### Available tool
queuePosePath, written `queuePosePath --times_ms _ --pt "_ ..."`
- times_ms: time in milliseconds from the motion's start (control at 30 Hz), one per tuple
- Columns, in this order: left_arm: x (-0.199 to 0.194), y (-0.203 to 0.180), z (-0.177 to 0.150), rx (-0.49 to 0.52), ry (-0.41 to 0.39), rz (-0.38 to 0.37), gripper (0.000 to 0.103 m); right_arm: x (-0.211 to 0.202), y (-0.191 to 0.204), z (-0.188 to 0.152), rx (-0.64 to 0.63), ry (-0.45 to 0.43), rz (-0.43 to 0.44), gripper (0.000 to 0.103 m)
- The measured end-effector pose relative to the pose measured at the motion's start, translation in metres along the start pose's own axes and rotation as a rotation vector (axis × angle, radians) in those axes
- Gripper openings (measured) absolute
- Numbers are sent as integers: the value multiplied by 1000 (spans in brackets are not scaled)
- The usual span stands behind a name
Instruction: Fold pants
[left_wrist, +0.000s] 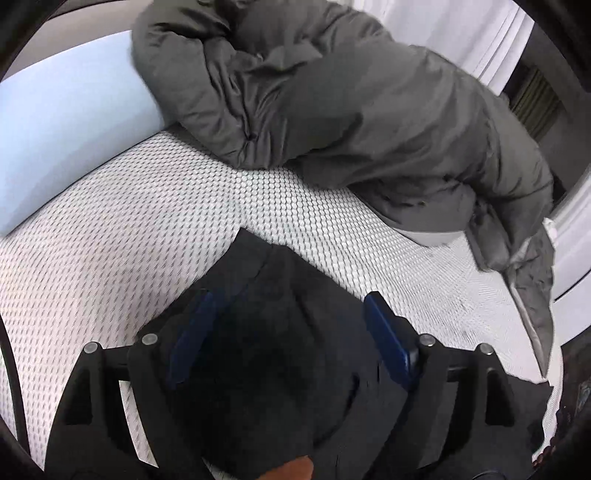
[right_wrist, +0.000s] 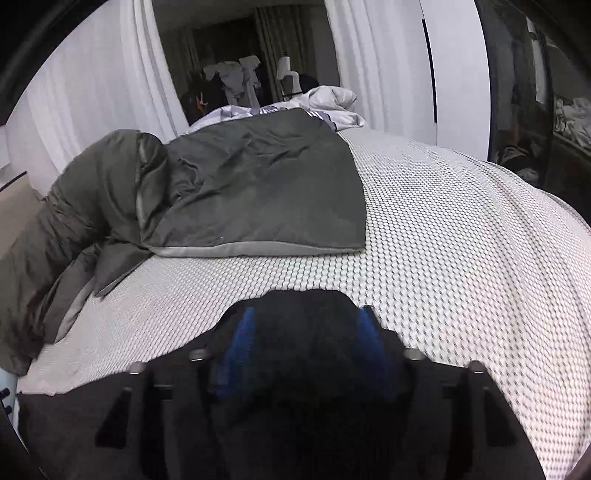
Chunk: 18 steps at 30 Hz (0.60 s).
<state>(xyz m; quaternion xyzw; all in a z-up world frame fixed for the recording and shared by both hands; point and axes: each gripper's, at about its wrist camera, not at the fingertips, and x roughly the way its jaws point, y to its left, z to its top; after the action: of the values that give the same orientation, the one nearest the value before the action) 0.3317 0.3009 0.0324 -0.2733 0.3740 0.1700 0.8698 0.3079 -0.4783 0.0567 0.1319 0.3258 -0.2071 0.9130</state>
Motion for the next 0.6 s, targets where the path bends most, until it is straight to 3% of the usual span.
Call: queuePosePath --times_ms 133,333,467,600 --pt "-35 -1 -45 -12 15 -75 81 -46 -11 -31 63 -12 111 94" --pt "-72 -43 -130 72 62 -222 81 -89 -9 -74 125 37 234 98" --pt "-62 -60 -172 20 136 -335 80 -108 -10 -105 164 45 304 99" --pt "-43 -73 -188 -6 183 -358 65 -113 -9 -133 167 85 357 99"
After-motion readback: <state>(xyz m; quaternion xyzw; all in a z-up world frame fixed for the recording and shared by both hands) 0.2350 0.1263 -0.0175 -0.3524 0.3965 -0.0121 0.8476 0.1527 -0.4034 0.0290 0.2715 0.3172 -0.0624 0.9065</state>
